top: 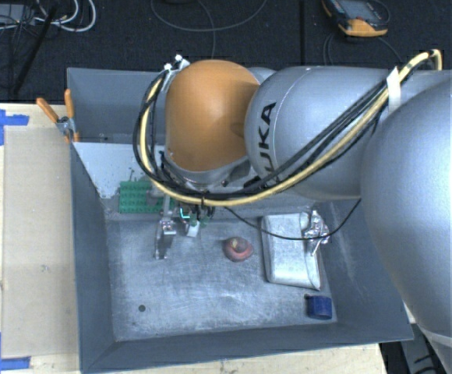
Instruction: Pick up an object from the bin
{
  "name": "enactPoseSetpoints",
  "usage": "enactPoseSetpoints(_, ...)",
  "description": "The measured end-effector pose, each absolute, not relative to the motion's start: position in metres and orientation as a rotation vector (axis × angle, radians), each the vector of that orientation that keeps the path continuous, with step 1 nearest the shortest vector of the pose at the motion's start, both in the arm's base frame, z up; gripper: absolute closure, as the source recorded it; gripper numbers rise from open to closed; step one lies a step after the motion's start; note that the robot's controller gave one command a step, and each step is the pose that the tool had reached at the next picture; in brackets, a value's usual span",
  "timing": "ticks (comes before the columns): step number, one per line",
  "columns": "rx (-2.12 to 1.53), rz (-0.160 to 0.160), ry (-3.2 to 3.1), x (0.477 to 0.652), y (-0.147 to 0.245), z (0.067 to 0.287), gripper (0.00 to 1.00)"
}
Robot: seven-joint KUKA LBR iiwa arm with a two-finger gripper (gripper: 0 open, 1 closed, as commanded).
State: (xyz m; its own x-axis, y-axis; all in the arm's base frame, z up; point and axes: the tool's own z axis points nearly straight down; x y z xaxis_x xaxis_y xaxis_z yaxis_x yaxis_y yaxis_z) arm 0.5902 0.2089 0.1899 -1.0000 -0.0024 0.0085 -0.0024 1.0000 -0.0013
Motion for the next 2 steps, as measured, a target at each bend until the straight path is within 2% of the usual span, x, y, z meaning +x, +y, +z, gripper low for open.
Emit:
enactPoseSetpoints(1, 0.080, 0.004, -3.133, 0.612, 0.163, 0.107, 0.00)
enactPoseSetpoints(2, 0.000, -0.004, -3.141, 0.621, 0.100, 0.073, 0.00)
